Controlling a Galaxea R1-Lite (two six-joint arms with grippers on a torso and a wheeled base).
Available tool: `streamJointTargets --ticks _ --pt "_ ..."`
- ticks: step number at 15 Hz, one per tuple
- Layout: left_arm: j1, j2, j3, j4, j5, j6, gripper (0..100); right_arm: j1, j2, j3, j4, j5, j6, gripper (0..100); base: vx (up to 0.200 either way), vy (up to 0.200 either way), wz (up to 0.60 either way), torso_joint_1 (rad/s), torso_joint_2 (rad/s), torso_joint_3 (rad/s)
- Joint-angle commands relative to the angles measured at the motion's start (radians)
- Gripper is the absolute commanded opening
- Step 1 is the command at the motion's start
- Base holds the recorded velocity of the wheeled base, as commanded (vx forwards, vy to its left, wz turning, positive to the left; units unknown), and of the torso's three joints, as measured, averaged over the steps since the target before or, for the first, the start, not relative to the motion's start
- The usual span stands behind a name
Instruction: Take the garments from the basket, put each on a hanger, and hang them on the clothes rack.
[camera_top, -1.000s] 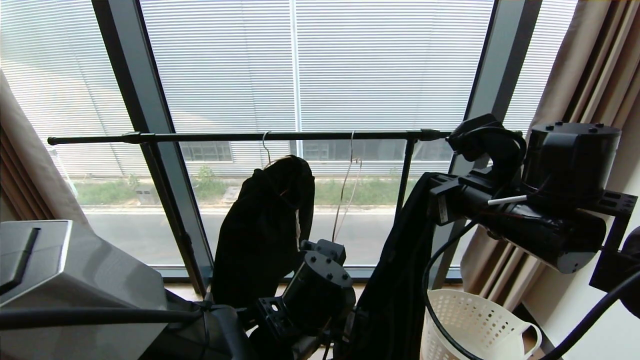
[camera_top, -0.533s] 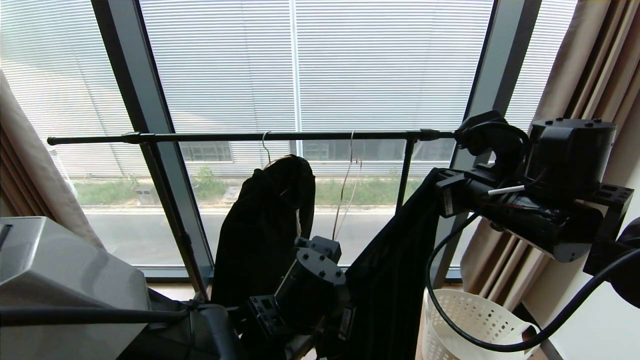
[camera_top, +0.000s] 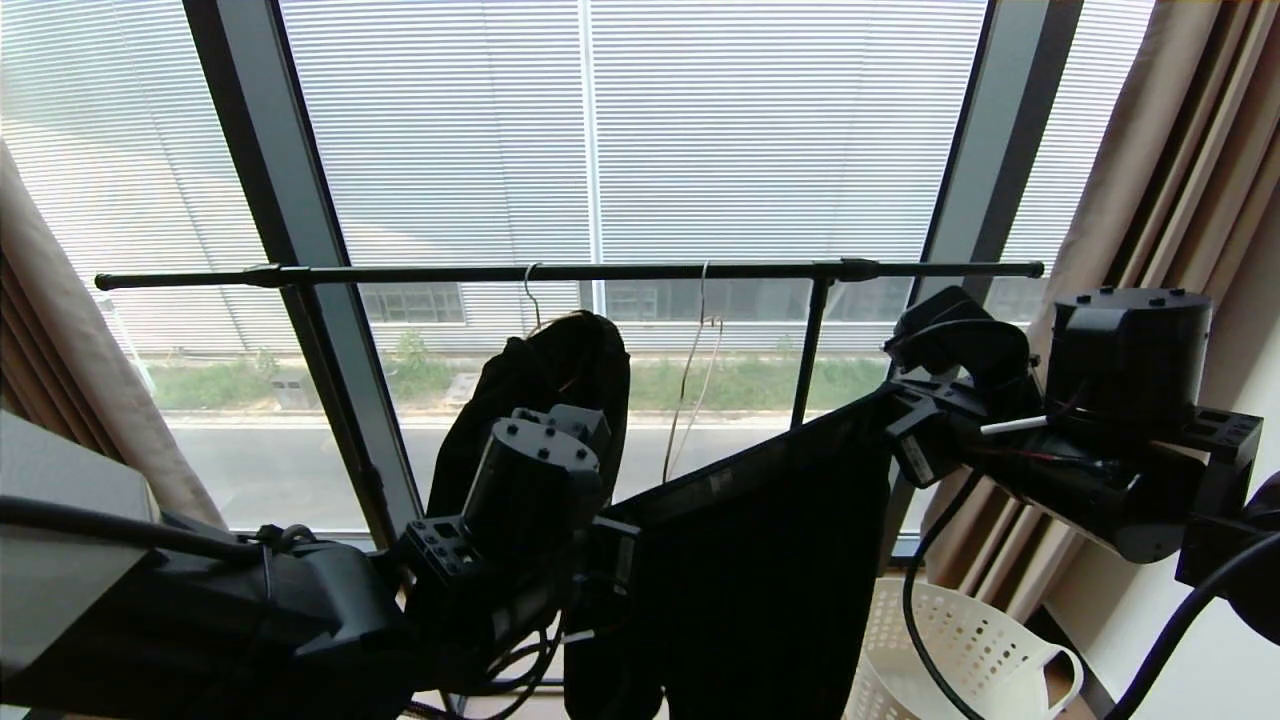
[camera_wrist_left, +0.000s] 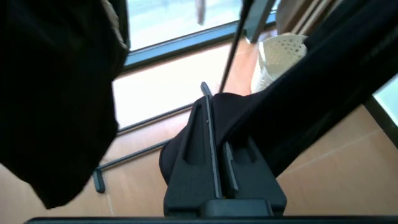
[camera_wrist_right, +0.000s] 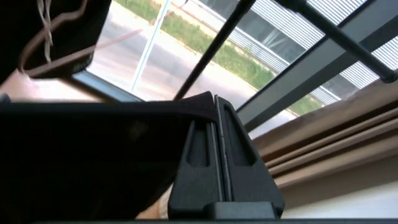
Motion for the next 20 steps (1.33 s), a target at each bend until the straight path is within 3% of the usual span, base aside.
streamJointTargets --ticks 1,4,8,10,12,13,16,20 --pt "0.061 -0.013 -0.013 -0.002 -0.047 0.017 0 0.014 -0.010 0.022 0.006 -0.001 -0.013 0 0.000 0.000 0.00 0.000 0.00 0.000" --pt "0.103 -0.038 -0.018 0.000 -0.176 0.070 0 0.093 -0.004 0.029 0.046 -0.064 -0.015 0 0.000 0.000 0.00 0.000 0.00 0.000" --pt "0.136 -0.041 -0.062 0.000 -0.255 0.103 0 0.119 -0.001 0.034 0.052 -0.080 -0.015 0 0.000 0.000 0.00 0.000 0.00 0.000" --pt "0.143 -0.040 -0.111 0.024 -0.268 0.112 0 0.153 -0.028 0.034 0.127 -0.078 -0.015 0 0.000 0.000 0.00 0.000 0.00 0.000" --pt "0.149 -0.038 -0.174 0.083 -0.272 0.115 0 0.205 -0.091 0.042 0.236 -0.060 -0.013 0 0.000 0.000 0.00 0.000 0.00 0.000" --pt "0.149 -0.036 -0.219 0.089 -0.272 0.115 0 0.241 -0.123 0.040 0.319 -0.009 -0.013 0 0.000 0.000 0.00 0.000 0.00 0.000" --pt "0.149 -0.003 -0.331 0.150 -0.274 0.135 0 0.353 -0.140 0.037 0.377 0.052 0.004 0 0.000 0.000 0.00 0.000 0.00 0.000" --pt "0.104 0.069 -0.470 0.185 -0.274 0.136 0 0.547 -0.059 -0.001 0.377 0.055 0.226 0 0.000 0.000 0.00 0.000 0.00 0.000"
